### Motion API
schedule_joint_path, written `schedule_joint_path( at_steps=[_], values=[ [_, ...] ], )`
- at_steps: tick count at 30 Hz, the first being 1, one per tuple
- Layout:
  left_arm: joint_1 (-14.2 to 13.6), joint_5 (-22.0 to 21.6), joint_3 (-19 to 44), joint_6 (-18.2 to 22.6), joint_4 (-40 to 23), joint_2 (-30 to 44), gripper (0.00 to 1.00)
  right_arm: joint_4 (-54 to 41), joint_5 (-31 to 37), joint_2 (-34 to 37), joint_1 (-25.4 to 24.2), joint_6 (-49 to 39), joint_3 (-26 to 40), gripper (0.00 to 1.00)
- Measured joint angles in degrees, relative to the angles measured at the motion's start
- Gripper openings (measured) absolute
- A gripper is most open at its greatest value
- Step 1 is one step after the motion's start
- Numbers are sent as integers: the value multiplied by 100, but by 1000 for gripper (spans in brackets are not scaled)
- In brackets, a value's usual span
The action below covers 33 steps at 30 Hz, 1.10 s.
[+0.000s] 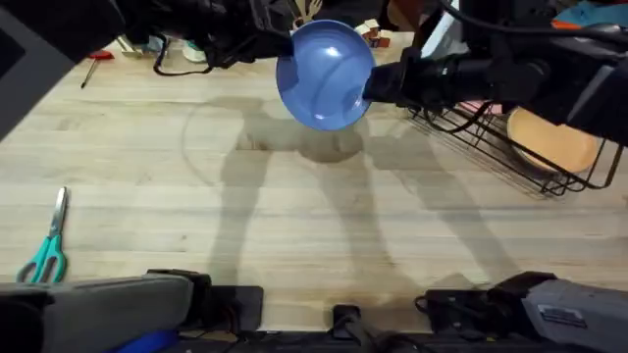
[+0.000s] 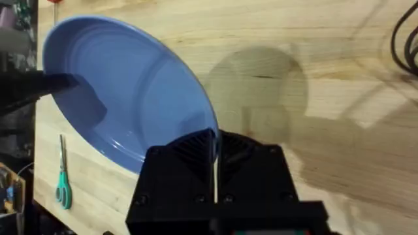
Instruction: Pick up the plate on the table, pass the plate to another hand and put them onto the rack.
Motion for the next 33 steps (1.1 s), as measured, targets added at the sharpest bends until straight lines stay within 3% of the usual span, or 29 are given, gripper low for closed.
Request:
schedule_joint_path(
  at_steps=[9, 11, 15, 17, 20, 21, 28, 33],
  values=[
    [0, 0, 0, 0, 2, 0, 42, 0, -20, 0, 0, -2, 0, 31],
    [0, 3, 0, -10, 4, 0, 106, 1, -20, -7, 0, -2, 0, 31],
    [0, 13, 0, -35, 4, 0, 370, -4, -16, -54, 0, -4, 0, 29],
    [0, 25, 0, -37, 5, 0, 547, -7, -13, -66, 0, -7, 0, 29],
    [-1, 44, 0, -47, 21, -1, 929, -28, -6, -63, 0, -7, 0, 29],
    [-1, 50, 0, -57, 18, 0, 974, -24, 4, -63, 0, -8, 0, 29],
    [0, 50, 0, -57, 22, 0, 992, 26, 39, -76, -4, -242, 0, 29],
    [-2, -32, 0, 163, 109, -5, 995, 39, 121, -397, -250, -631, 0, 29]
  ],
)
